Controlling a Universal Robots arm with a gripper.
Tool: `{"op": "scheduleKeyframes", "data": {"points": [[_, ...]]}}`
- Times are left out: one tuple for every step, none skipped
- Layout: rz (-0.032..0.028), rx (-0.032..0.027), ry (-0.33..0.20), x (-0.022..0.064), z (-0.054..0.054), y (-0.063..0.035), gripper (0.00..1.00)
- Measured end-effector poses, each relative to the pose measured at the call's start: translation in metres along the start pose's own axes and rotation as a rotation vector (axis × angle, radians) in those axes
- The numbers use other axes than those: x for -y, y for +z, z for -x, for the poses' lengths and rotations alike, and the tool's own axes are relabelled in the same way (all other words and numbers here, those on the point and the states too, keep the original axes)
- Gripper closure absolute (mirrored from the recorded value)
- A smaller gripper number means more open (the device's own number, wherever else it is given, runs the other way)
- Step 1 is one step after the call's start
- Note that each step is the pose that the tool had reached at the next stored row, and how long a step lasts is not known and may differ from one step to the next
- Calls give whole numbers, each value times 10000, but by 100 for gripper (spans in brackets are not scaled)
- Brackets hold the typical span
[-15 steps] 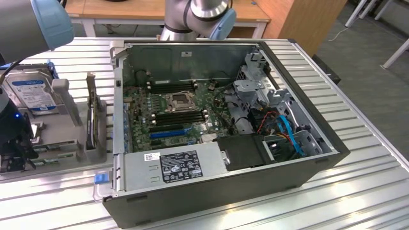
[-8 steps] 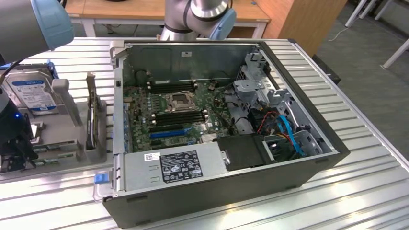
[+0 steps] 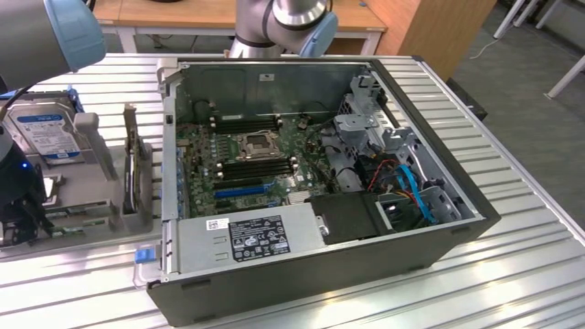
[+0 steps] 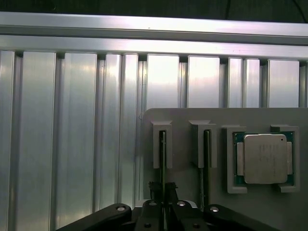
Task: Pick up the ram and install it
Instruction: 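Pick up the ram and move it above insertion slot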
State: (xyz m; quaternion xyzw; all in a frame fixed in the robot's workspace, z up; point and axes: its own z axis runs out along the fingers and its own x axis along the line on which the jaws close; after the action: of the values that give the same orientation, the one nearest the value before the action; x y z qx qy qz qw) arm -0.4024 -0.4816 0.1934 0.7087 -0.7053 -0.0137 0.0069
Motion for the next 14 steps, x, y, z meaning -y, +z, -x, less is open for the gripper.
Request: {"op": "scheduleKeyframes", "data": {"points": [[0, 0, 0, 0, 0, 0, 86], [0, 0, 0, 0, 0, 0, 86], [0, 0, 0, 0, 0, 0, 86], [0, 1, 1, 0, 0, 0, 86], [0, 0, 1, 0, 0, 0, 86], [-1, 1, 0, 0, 0, 1, 86], [0, 1, 1, 0, 0, 1, 86], [-1, 1, 1, 0, 0, 1, 86], [-1, 1, 0, 0, 0, 1, 86], [0, 0, 0, 0, 0, 1, 86], [0, 1, 0, 0, 0, 1, 87], [-1, 1, 1, 0, 0, 1, 87], [-1, 1, 1, 0, 0, 1, 87], [0, 0, 1, 0, 0, 1, 87]]}}
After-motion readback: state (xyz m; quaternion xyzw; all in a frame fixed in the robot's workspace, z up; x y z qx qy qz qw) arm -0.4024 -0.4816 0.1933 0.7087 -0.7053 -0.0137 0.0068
